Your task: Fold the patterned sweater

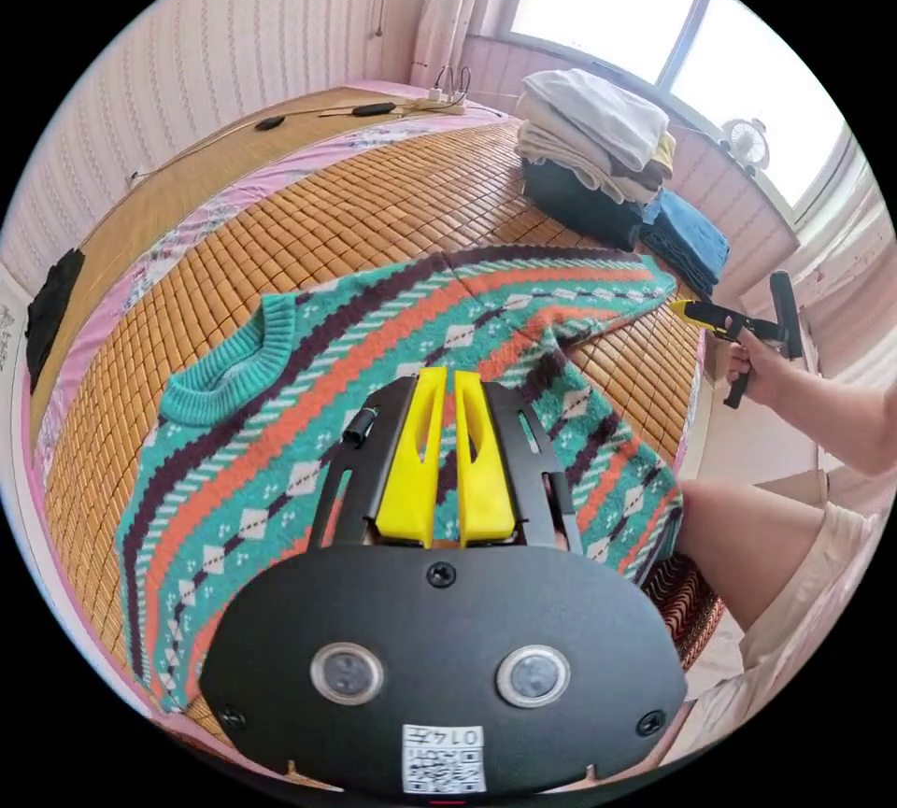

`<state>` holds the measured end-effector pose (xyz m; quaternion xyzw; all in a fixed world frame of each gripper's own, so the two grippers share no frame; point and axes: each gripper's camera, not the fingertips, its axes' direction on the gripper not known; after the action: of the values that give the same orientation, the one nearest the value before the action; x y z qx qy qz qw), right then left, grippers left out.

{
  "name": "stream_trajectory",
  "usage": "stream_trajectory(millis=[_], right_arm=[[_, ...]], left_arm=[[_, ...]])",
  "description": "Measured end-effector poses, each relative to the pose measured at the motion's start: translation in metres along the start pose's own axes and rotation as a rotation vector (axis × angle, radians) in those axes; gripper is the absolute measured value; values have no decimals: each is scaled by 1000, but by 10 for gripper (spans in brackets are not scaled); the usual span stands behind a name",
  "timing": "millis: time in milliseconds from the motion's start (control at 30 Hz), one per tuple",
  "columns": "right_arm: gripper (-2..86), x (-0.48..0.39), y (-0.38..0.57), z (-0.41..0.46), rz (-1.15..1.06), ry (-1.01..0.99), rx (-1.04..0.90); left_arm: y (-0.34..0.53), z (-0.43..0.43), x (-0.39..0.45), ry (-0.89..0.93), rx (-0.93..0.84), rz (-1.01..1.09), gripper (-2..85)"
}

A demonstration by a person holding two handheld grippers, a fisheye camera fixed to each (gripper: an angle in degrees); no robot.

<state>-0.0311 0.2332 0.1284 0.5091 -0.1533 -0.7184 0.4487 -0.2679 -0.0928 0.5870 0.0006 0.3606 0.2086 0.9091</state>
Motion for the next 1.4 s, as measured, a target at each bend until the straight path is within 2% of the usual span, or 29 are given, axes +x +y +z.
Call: stream_trajectory(millis=[167, 300, 433, 533, 600, 833, 933, 1033, 1100, 1233, 1300, 1333, 1400], right_arm=[[161, 48, -26, -17, 105, 193, 88], [138, 76, -41, -24, 146, 182, 76], [102, 87, -47, -30, 146, 95, 53], [77, 90, -48, -39, 139, 101, 44], [55, 95, -43, -52, 145, 41, 76], [31, 78, -30, -119, 22, -244, 284], [28, 51, -27, -155, -44, -511, 382], [28, -5, -25, -181, -245, -718, 395], [28, -60, -22, -177, -421, -899, 279], [31, -156, 11, -136, -599, -1090, 2], [40, -229, 60, -112, -771, -1222, -247], [43, -246, 76, -106, -817, -1241, -319], [70, -297, 149, -73, -964, -1185, -601]], left_arm=[[-62, 73, 19, 36, 31, 193, 77], [-99, 134, 27, 97, -22, 268, 107], [-118, 184, 37, 79, -81, 330, 113], [-126, 221, 41, 63, -138, 357, 111], [-122, 252, 44, 30, -220, 412, 98], [-115, 256, 21, 104, -220, 412, 18], [-107, 233, -3, 170, -129, 372, 8], [-91, 194, -40, 201, -6, 313, 5], [-71, 159, -75, 182, 63, 226, 6], [-20, 108, -128, 120, 115, 51, 13], [33, 69, -165, 33, 145, -40, 56], [48, 61, -175, 6, 136, -65, 59], [117, 35, -223, -89, 43, -215, 66]])
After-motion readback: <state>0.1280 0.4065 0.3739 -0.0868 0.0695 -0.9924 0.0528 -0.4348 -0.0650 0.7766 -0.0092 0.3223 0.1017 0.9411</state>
